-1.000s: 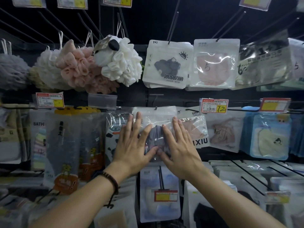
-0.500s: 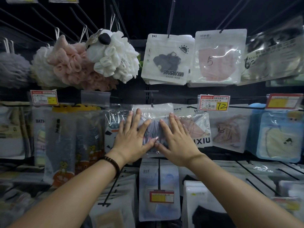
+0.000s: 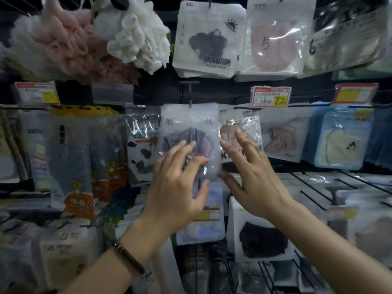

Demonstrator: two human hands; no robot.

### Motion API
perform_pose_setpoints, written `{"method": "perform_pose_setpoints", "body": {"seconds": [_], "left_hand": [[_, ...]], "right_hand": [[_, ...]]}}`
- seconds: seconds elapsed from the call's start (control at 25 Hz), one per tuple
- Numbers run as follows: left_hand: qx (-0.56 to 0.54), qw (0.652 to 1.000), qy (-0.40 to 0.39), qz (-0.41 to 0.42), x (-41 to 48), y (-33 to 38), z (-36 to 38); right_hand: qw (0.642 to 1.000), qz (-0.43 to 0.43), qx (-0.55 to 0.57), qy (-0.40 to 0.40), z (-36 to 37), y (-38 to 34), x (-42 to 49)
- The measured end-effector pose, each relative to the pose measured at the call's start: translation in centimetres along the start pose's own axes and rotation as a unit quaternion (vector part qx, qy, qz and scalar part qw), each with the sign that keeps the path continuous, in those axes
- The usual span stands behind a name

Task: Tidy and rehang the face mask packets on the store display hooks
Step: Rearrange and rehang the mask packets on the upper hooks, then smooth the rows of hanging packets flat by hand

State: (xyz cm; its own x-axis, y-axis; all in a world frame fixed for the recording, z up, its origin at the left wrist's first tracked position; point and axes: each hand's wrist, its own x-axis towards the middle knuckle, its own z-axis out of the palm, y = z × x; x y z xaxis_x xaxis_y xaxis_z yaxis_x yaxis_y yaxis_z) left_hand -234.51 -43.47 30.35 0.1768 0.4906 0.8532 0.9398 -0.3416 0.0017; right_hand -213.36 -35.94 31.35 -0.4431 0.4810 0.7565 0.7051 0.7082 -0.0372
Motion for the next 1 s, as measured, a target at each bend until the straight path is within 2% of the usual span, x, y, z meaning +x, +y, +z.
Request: {"method": "perform_pose_setpoints", "body": {"seconds": [0.2,0.32,0.4,0.56,0.68,0.8,1.0], "left_hand": [[-0.090,0.991,0.026,0.100,-6.3,4.9,2.6],[-0.118,0.981,-0.021,0.152,-10.4,7.7,5.2],[-0.107,0.979,-0.070,0.157,-12.2,8.6,7.5],[-0.015,0.985,-0.149,0.082,-13.4,9.7,11.7],[0.087,0.973,-0.213,0.023,-13.8,10.9,14.4],[0.154,0.958,-0.242,-0.010,-13.5,11.7,16.8],[0.199,0.936,-0.281,-0.069,-12.3,12.7,17.7]], "right_hand": [[0.995,0.031,-0.030,0.087,-1.4,0.8,-8.1],[0.993,0.031,-0.053,0.100,-1.2,1.9,-13.1],[0.995,0.035,-0.062,0.070,-0.3,3.3,-16.2],[0.992,0.065,-0.093,-0.045,2.2,7.4,-21.1],[0.984,0.045,-0.116,-0.125,3.3,11.0,-22.7],[0.981,0.016,-0.091,-0.170,4.0,13.9,-22.9],[0.980,-0.018,-0.046,-0.194,4.6,15.6,-21.7]]}}
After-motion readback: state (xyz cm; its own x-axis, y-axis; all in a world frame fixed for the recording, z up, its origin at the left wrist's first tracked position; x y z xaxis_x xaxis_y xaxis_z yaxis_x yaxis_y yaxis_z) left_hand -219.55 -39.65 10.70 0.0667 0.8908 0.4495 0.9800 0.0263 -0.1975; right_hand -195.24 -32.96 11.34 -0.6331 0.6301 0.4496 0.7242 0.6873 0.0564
